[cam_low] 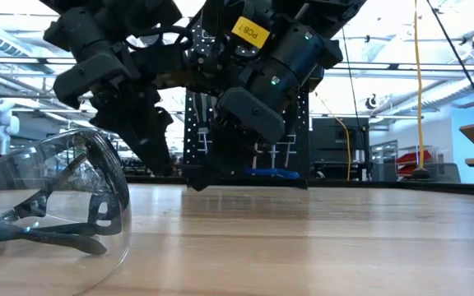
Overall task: Hang tools onto peg board
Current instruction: Hang the pick tool on the pegboard
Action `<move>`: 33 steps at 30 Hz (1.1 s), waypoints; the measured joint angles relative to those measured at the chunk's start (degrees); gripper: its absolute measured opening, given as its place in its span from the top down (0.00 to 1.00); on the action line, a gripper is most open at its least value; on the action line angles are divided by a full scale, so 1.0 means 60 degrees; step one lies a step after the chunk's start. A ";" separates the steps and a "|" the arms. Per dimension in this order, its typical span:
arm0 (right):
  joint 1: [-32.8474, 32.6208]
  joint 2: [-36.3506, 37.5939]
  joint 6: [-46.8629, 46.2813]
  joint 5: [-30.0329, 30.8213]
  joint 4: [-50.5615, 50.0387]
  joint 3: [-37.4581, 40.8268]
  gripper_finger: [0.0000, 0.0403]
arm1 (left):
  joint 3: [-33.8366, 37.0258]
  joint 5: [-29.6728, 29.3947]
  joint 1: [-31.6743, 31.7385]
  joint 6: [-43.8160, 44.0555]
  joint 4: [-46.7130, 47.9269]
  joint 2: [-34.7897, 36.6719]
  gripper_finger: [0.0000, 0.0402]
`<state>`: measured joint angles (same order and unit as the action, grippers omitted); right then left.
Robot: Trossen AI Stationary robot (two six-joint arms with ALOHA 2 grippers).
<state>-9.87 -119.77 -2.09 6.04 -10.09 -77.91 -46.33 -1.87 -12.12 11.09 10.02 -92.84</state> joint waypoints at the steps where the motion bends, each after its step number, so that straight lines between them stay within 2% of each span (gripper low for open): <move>1: 0.0004 0.0001 -0.0002 0.0000 0.0000 0.0000 1.00 | -0.0003 -0.0011 0.0001 0.0000 0.0003 -0.0004 0.56; 6: 0.0004 0.0011 -0.0004 -0.0007 0.0007 -0.0007 1.00 | 0.0000 -0.0055 0.0004 -0.0004 0.0007 -0.0004 0.66; 12: 0.0007 0.0018 -0.0005 0.0003 0.0025 -0.0007 1.00 | -0.0003 -0.0055 0.0002 -0.0185 0.0019 -0.0004 0.94; 13: 0.0007 0.0018 -0.0033 0.0004 0.0025 -0.0007 1.00 | 0.0000 -0.0058 0.0006 -0.0186 0.0027 -0.0004 0.96; 21: -0.0037 0.0029 0.0085 -0.0029 0.0076 -0.0011 0.97 | -0.0003 -0.0088 0.0008 -0.0233 0.0029 -0.0004 0.98; 28: -0.0178 0.0035 0.0215 0.0090 0.0101 -0.0024 0.76 | -0.0002 -0.0267 -0.0002 -0.0265 0.0026 -0.0004 0.99; 33: -0.0164 0.0512 0.0008 0.0222 -0.0620 -0.0066 0.63 | -0.0003 -0.0609 0.0019 -0.0222 0.0461 -0.0018 0.99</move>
<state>-10.85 -116.70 -2.04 7.38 -13.81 -78.30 -46.35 -5.52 -12.01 9.76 12.79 -92.95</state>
